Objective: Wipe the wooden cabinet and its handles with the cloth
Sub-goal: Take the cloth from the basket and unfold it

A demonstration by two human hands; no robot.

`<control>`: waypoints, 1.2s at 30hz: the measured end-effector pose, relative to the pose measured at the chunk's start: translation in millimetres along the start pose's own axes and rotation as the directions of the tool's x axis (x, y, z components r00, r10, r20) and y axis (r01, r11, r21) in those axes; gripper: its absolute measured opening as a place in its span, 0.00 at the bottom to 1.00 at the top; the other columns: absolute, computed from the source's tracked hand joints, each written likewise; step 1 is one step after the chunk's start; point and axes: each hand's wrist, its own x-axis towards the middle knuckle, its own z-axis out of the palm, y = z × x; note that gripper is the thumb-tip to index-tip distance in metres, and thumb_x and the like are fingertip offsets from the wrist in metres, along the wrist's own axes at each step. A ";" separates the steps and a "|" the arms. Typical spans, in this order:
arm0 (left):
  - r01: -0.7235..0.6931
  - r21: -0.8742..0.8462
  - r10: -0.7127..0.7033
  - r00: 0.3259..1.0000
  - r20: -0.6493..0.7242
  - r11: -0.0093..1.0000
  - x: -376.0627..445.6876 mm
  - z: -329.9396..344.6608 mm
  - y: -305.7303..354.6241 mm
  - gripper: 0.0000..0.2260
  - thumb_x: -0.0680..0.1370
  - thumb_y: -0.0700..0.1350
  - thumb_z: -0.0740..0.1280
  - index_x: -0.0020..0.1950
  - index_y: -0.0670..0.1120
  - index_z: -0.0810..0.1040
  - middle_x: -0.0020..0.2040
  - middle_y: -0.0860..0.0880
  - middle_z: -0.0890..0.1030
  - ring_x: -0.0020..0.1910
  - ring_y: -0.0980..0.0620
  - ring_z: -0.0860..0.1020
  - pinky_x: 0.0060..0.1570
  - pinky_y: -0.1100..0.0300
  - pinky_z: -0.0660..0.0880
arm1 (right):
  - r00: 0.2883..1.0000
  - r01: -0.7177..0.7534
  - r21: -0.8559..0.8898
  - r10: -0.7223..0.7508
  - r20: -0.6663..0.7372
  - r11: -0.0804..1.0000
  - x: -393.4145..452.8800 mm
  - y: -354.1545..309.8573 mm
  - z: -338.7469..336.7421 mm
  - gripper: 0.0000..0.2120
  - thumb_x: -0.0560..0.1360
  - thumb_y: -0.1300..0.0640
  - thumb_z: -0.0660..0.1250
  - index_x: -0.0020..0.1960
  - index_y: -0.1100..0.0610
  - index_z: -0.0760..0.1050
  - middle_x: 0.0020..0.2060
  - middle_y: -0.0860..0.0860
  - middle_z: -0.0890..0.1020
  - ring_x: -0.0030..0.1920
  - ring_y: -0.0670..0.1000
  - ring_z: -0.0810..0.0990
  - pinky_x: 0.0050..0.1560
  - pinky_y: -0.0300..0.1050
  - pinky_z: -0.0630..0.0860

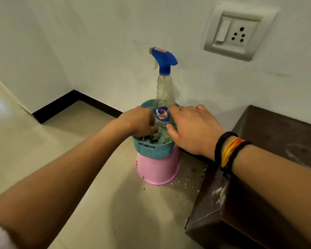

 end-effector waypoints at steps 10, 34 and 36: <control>0.131 0.149 -0.151 0.980 0.133 0.980 27.4 32.4 23.0 0.12 0.75 0.46 0.70 0.57 0.44 0.78 0.38 0.50 0.75 0.42 0.48 0.76 0.46 0.53 0.78 | 0.999 -0.014 -0.035 0.016 0.047 0.999 2.6 3.8 4.1 0.16 0.81 0.47 0.56 0.64 0.55 0.69 0.49 0.53 0.80 0.45 0.55 0.73 0.58 0.53 0.67; -0.486 -0.431 0.275 0.842 -0.465 0.760 -119.4 -194.7 125.5 0.09 0.73 0.37 0.69 0.45 0.52 0.84 0.38 0.55 0.85 0.38 0.59 0.82 0.37 0.66 0.77 | 0.896 -0.043 0.971 0.439 -0.067 0.235 -87.5 66.9 -117.4 0.33 0.68 0.52 0.80 0.69 0.55 0.70 0.61 0.49 0.82 0.58 0.48 0.83 0.60 0.47 0.81; -0.499 -0.530 0.247 0.845 -0.475 0.686 -123.9 -188.3 142.3 0.07 0.73 0.38 0.72 0.45 0.51 0.83 0.38 0.54 0.85 0.38 0.58 0.83 0.38 0.61 0.79 | 0.893 0.039 0.987 0.438 -0.105 0.156 -114.2 77.7 -127.5 0.27 0.70 0.55 0.77 0.66 0.58 0.73 0.58 0.51 0.84 0.58 0.49 0.84 0.57 0.45 0.82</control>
